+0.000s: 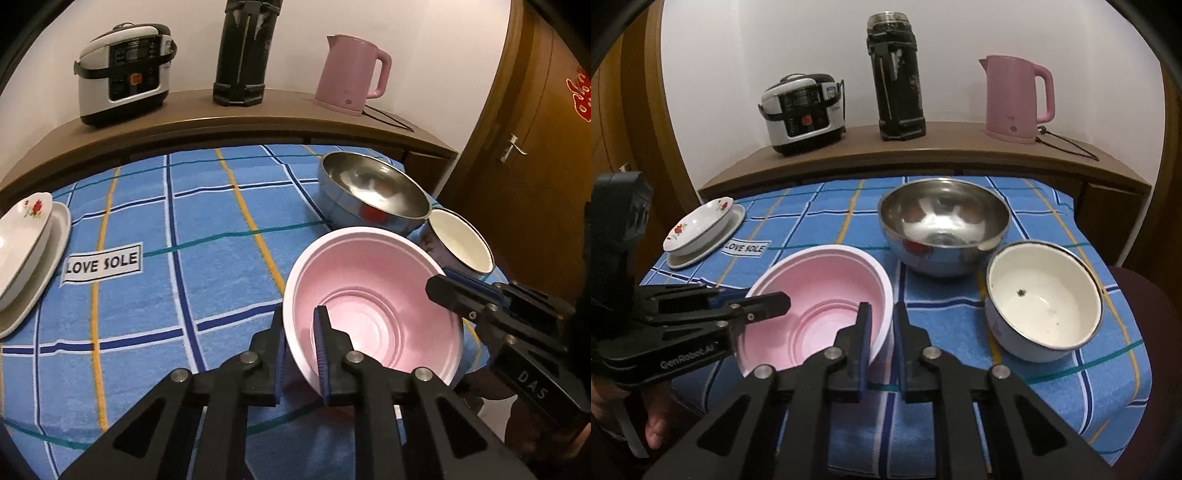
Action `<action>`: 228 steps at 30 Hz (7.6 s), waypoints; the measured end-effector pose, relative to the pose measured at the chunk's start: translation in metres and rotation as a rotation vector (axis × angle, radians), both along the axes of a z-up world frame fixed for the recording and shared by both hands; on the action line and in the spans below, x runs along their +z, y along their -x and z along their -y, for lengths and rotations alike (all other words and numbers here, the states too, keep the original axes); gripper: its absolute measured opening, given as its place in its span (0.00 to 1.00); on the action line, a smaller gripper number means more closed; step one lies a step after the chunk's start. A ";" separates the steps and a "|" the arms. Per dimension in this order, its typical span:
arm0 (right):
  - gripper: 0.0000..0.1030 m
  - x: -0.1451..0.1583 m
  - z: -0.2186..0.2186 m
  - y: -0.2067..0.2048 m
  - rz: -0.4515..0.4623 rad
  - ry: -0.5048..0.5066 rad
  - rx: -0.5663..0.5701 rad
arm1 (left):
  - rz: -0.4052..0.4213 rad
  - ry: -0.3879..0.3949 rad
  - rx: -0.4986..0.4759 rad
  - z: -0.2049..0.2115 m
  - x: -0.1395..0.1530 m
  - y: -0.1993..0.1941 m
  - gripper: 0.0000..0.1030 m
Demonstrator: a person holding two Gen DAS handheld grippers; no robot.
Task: Organize plates and bowls
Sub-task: 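Close both tools on the pink plastic bowl rim, then lift the pink bowl and carry it over the stainless steel bowl, then lower the pink bowl into the stainless steel bowl with both tools, then open both tools and release the pink bowl rim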
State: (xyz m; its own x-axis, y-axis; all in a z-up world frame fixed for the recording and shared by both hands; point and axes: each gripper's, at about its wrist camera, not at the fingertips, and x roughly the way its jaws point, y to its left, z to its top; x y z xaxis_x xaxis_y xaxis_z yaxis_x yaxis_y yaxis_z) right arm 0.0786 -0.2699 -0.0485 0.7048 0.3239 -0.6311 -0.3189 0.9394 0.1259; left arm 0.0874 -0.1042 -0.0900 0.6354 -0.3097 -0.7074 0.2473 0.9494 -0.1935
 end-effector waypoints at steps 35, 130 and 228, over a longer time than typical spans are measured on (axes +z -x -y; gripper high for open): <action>0.10 0.083 0.000 -0.019 0.196 0.000 -0.048 | 0.160 0.074 -0.037 -0.009 0.085 -0.039 0.16; 0.13 0.047 0.042 -0.115 -0.026 0.155 -0.240 | -0.125 0.165 -0.331 0.044 0.033 -0.141 0.16; 0.59 0.020 0.122 -0.065 -0.052 0.129 -0.372 | 0.075 0.018 -0.170 0.031 0.043 -0.138 0.83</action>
State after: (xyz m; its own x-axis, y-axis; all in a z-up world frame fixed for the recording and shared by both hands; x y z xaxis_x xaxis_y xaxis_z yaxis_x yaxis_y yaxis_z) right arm 0.1437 -0.3917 -0.0286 0.7248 -0.0312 -0.6882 0.0494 0.9988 0.0068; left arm 0.2256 -0.1355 -0.0468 0.6237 -0.4289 -0.6535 0.4178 0.8895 -0.1851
